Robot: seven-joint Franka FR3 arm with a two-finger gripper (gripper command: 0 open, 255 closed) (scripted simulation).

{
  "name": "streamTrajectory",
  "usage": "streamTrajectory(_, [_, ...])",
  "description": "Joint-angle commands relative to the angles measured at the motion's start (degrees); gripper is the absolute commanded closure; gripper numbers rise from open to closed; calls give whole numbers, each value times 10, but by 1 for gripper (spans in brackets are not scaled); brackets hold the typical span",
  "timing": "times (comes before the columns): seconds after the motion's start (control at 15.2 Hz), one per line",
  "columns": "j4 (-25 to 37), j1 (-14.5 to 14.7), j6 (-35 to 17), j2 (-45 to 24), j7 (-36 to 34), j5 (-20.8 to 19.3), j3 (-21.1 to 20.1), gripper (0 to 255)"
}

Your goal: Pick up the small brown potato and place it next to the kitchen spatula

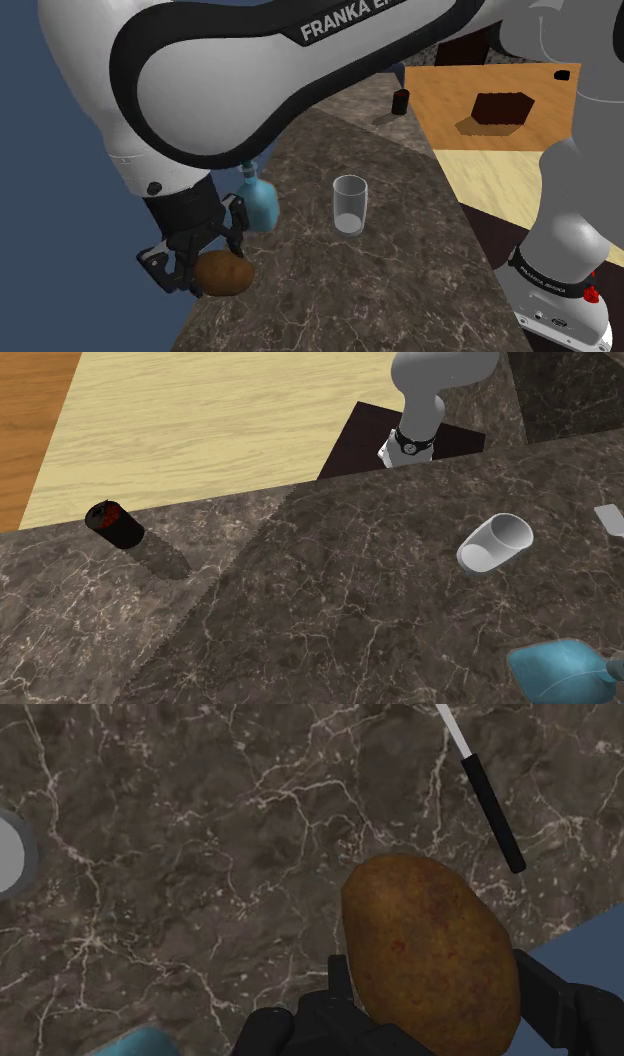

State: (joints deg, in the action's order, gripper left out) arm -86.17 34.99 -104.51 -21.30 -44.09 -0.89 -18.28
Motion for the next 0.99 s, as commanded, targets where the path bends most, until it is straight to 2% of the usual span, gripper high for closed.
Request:
streamTrajectory(0.0, [25, 14, 7, -18, -17, -6, -3, 255])
streamTrajectory(0.92, [-50, 13, -90, -41, -15, -12, 1, 255])
